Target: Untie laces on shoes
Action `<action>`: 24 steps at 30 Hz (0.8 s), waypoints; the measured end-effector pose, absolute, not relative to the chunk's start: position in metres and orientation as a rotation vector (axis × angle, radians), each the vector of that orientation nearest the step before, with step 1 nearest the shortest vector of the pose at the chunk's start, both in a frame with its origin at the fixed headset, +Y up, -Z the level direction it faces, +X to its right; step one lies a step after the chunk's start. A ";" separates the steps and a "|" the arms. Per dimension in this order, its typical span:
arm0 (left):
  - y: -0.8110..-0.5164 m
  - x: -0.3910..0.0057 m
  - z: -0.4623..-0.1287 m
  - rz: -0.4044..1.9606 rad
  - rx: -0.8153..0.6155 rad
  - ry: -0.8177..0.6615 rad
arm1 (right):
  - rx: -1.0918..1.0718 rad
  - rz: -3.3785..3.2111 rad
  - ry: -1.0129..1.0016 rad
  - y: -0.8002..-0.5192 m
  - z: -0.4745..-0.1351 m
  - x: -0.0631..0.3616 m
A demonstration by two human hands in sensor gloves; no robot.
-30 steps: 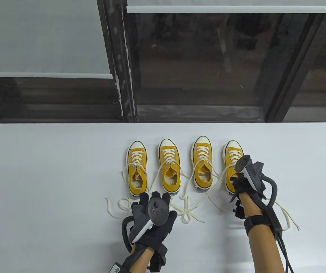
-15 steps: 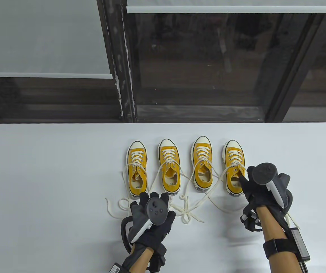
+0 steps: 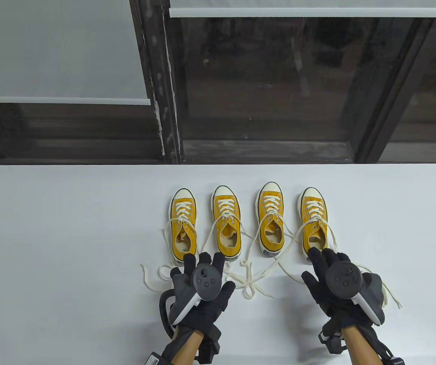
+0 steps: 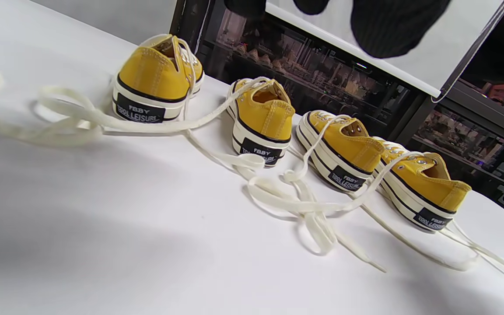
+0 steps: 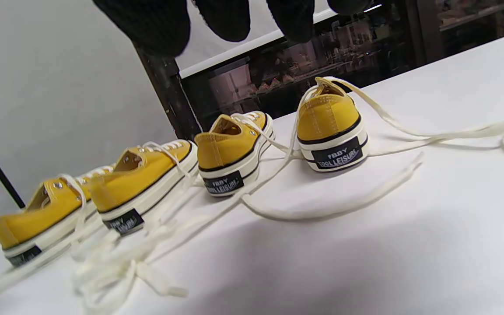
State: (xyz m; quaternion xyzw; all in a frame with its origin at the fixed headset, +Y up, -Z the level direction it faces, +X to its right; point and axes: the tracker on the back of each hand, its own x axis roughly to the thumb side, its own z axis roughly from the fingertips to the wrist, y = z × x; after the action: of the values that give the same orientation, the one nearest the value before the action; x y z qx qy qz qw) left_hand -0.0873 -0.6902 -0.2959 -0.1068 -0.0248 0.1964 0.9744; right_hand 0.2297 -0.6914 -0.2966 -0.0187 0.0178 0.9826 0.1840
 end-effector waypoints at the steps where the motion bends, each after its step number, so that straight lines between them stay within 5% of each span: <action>1: -0.690 -0.088 -0.296 0.393 -0.213 -0.042 | -0.049 2.790 0.064 -0.693 -0.296 0.229; 24: -0.684 -0.095 -0.294 0.348 -0.150 0.005 | 0.020 2.867 0.103 -0.698 -0.293 0.220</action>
State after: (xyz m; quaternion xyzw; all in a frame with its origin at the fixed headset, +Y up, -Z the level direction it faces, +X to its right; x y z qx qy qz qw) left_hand -0.0945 -0.6842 -0.2938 -0.0747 0.0025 0.1730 0.9821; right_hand 0.2201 -0.6984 -0.2930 0.0069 0.0354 0.9901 0.1357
